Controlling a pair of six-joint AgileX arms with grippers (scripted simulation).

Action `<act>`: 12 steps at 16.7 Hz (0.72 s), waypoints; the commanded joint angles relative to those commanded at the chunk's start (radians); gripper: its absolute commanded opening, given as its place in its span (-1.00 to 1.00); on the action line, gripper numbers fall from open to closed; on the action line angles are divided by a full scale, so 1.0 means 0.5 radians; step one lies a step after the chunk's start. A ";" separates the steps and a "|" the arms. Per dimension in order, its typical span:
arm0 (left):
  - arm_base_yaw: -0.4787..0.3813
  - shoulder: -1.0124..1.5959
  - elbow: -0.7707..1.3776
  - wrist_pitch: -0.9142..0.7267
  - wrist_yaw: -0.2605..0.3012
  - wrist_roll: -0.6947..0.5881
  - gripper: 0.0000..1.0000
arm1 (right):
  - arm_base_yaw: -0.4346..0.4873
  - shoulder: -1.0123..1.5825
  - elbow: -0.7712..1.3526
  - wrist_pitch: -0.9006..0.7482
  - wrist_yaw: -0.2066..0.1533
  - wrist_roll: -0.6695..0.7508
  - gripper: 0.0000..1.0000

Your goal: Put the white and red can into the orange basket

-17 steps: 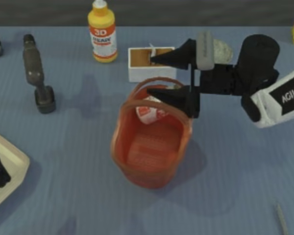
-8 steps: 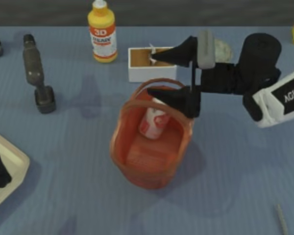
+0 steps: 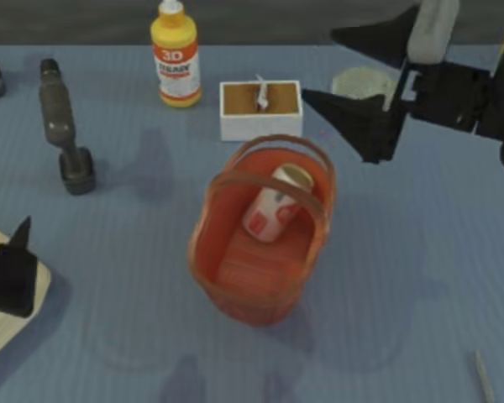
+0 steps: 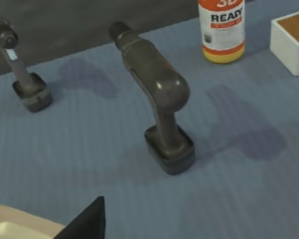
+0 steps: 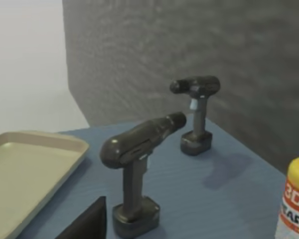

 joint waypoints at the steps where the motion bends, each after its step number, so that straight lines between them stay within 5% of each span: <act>1: -0.051 0.153 0.154 -0.111 0.000 0.082 1.00 | -0.026 -0.164 -0.092 -0.077 0.079 -0.006 1.00; 12: -0.671 2.083 2.222 -1.338 -0.027 1.163 1.00 | -0.316 -2.224 -1.227 -1.148 1.112 -0.023 1.00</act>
